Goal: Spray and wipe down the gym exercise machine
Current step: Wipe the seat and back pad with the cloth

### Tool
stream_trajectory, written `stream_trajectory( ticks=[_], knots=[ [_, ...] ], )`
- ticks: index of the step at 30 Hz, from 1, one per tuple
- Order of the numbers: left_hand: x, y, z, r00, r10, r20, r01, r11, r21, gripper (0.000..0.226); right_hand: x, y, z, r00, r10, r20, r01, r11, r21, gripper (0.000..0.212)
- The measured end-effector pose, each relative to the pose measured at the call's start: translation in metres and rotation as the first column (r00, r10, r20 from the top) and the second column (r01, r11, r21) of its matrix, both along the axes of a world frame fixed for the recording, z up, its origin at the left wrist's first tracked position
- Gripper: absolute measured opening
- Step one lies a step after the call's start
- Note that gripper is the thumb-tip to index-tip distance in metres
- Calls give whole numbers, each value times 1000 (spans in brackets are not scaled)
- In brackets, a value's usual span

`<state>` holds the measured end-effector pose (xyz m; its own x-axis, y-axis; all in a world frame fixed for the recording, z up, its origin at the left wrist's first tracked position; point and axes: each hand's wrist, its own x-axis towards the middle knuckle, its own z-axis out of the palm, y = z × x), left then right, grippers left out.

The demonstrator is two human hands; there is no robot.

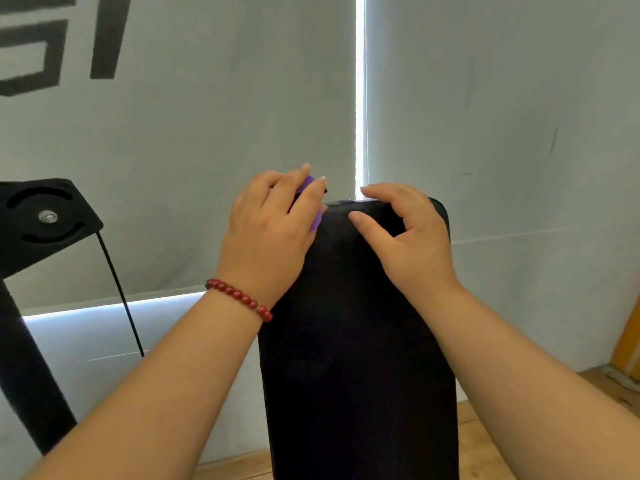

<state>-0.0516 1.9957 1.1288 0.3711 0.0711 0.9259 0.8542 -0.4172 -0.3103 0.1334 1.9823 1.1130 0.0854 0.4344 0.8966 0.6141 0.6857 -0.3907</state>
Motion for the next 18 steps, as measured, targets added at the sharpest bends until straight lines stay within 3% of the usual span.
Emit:
stream_trajectory(
  ticks=[4,7,13,18],
  knots=[
    [1,8,10,999,11,-32,-15,990,-138,28,2,12,13,998,-52,16,53,997,-63,29],
    [8,10,7,999,35,-16,-37,974,-225,24,6,22,9,983,-124,137,129,991,-28,34],
    [13,10,5,997,47,65,-32,975,-220,18,12,30,2,984,-104,146,99,994,45,31],
    [14,5,6,995,61,74,-37,956,-291,28,12,31,1,985,-93,146,86,995,58,31]
  ],
)
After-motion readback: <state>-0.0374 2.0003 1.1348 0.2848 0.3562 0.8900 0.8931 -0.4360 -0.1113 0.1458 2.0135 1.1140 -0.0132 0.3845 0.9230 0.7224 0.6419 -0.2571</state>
